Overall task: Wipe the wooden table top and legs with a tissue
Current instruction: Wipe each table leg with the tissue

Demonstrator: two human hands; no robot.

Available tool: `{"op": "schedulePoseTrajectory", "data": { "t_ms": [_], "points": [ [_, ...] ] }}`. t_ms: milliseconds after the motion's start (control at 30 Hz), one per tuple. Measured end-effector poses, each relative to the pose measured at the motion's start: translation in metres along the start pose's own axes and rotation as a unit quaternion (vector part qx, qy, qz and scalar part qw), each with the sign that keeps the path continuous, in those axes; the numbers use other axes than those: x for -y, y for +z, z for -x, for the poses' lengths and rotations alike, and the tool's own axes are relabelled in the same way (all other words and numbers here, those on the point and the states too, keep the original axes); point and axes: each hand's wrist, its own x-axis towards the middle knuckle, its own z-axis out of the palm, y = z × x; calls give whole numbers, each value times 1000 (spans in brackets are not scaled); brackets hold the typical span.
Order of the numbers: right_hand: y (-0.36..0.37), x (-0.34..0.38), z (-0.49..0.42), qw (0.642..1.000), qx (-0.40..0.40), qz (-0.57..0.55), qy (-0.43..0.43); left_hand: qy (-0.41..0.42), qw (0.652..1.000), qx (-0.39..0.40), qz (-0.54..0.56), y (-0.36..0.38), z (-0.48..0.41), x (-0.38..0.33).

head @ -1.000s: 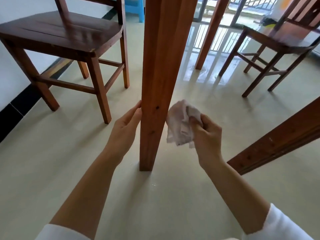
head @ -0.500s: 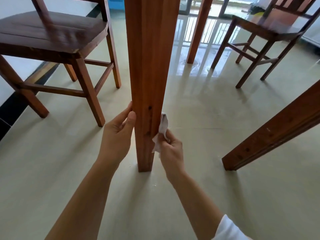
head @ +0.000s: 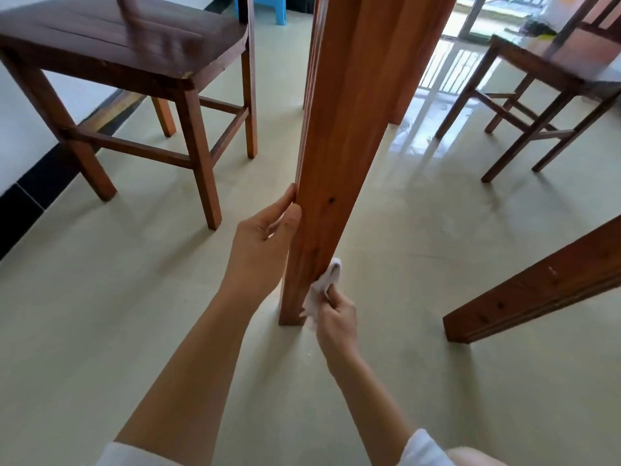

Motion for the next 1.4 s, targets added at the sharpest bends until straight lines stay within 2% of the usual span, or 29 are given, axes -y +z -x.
{"op": "schedulePoseTrajectory", "data": {
  "t_ms": [67, 133, 233, 300, 500, 600, 667, 767, 833, 933, 1000, 1133, 1167, 1200, 1267, 1300, 1333, 1400],
  "points": [
    [-20, 4, -9, 997, 77, 9, 3, 5, 1000, -1, 16, 0, -1, 3],
    [-38, 26, -14, 994, 98, 11, -37, 9, 1000, 0, 27, -1, -3, 5],
    [-45, 63, -10, 991, 26, -63, -116, 11, 1000, -2, 21, -1, -2, 4],
    [-34, 77, 3, 984, 8, -110, -141, 13, 1000, 0, 22, -1, -2, 4],
    [-36, 57, 0, 994, 65, 63, -68, 21, 1000, 3, -5, 3, 3, 9],
    [-65, 84, 4, 986, 96, 64, -120, 29, 999, -12, -36, 9, 9, 6],
    [-80, 113, 13, 967, 100, 94, -213, 16, 999, -12, -42, 10, 10, 1],
    [-97, 155, 36, 902, 52, 166, -396, 3, 998, 7, -69, 8, 14, -7],
    [-103, 182, 52, 852, 36, 160, -497, -10, 997, 28, -72, 5, 16, -11],
    [-92, 210, 67, 757, 49, 162, -631, -24, 996, 49, -75, -2, 12, -9],
    [-80, 218, 65, 689, 63, 206, -692, -29, 996, 52, -70, -6, 11, -2],
    [-57, 241, 68, 607, 47, 341, -716, -8, 996, 73, -49, -9, 10, 7],
    [-52, 250, 73, 591, 48, 377, -712, -3, 997, 74, -39, -10, 8, 6],
    [-46, 263, 80, 593, 71, 415, -686, 5, 997, 74, -30, -11, 5, 4],
    [-34, 296, 94, 640, 116, 442, -619, 22, 997, 79, -16, -15, 0, 2],
    [-29, 312, 98, 632, 92, 465, -613, 29, 996, 83, -6, -17, -3, 4],
    [-25, 324, 99, 562, 41, 524, -639, 38, 995, 91, 5, -20, -7, 7],
    [-21, 339, 90, 368, -76, 613, -695, 47, 993, 107, 26, -23, -14, 14]
  ]
}}
